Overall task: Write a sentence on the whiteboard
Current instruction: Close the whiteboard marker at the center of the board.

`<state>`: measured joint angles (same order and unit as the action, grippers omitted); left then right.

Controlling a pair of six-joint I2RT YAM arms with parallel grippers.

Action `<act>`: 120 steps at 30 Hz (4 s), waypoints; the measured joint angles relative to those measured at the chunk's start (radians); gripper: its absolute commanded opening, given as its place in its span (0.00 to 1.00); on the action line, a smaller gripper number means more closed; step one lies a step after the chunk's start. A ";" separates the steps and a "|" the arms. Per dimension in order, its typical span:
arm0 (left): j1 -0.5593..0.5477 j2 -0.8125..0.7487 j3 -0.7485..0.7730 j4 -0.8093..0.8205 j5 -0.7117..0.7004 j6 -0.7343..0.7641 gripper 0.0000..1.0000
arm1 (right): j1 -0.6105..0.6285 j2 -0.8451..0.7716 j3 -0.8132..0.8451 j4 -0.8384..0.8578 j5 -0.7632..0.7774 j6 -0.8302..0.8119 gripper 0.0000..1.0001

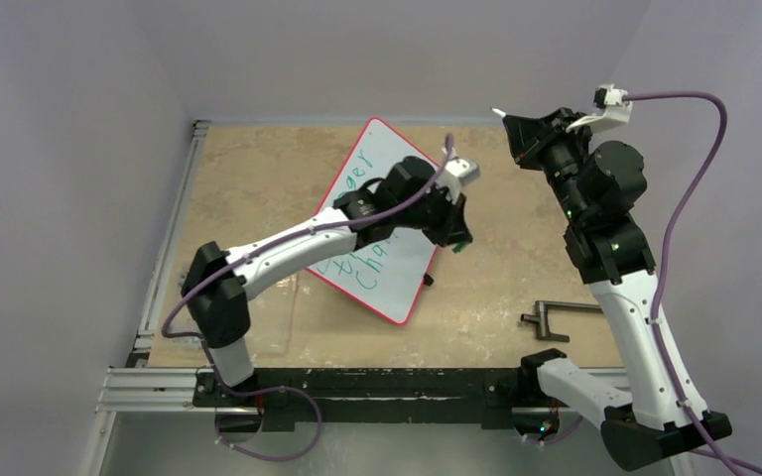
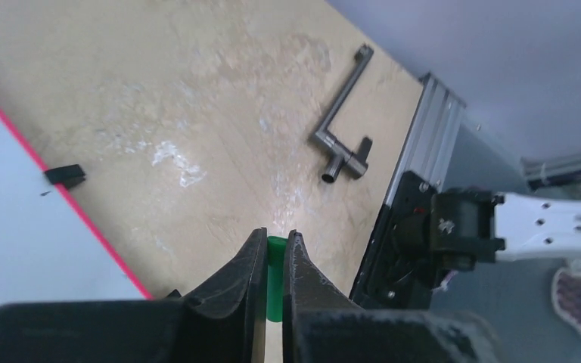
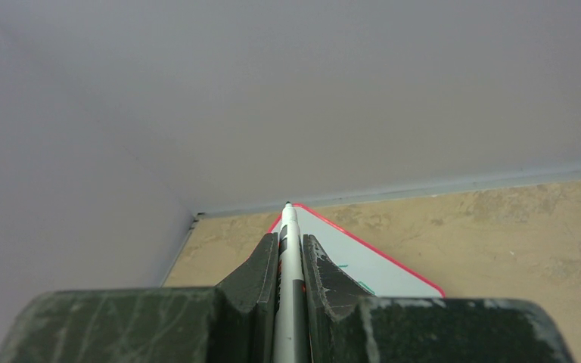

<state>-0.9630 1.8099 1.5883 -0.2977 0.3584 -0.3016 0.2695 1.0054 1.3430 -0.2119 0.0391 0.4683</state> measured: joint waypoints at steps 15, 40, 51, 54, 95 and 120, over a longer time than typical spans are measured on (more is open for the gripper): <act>0.295 -0.427 -0.451 0.337 -0.062 -0.597 0.00 | 0.000 -0.042 -0.174 0.174 -0.182 0.010 0.00; 0.515 -0.799 -0.468 -0.331 -0.465 -1.415 0.00 | 0.455 0.116 -0.284 0.404 -0.336 -0.315 0.00; 0.569 -0.808 -0.476 -0.308 -0.322 -1.529 0.00 | 0.599 0.224 -0.297 0.496 -0.241 -0.428 0.00; 0.578 -0.810 -0.490 -0.293 -0.305 -1.541 0.00 | 0.620 0.243 -0.299 0.508 -0.220 -0.436 0.00; 0.623 -0.822 -0.566 -0.251 -0.319 -1.617 0.00 | 0.666 0.339 -0.268 0.542 -0.050 -0.452 0.00; 0.624 -0.832 -0.587 -0.269 -0.330 -1.696 0.00 | 0.764 0.470 -0.185 0.541 0.149 -0.533 0.00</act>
<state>-0.3389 0.9775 1.0016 -0.5671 0.0288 -1.9980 1.0332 1.4754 1.1576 0.3290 0.1879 -0.0643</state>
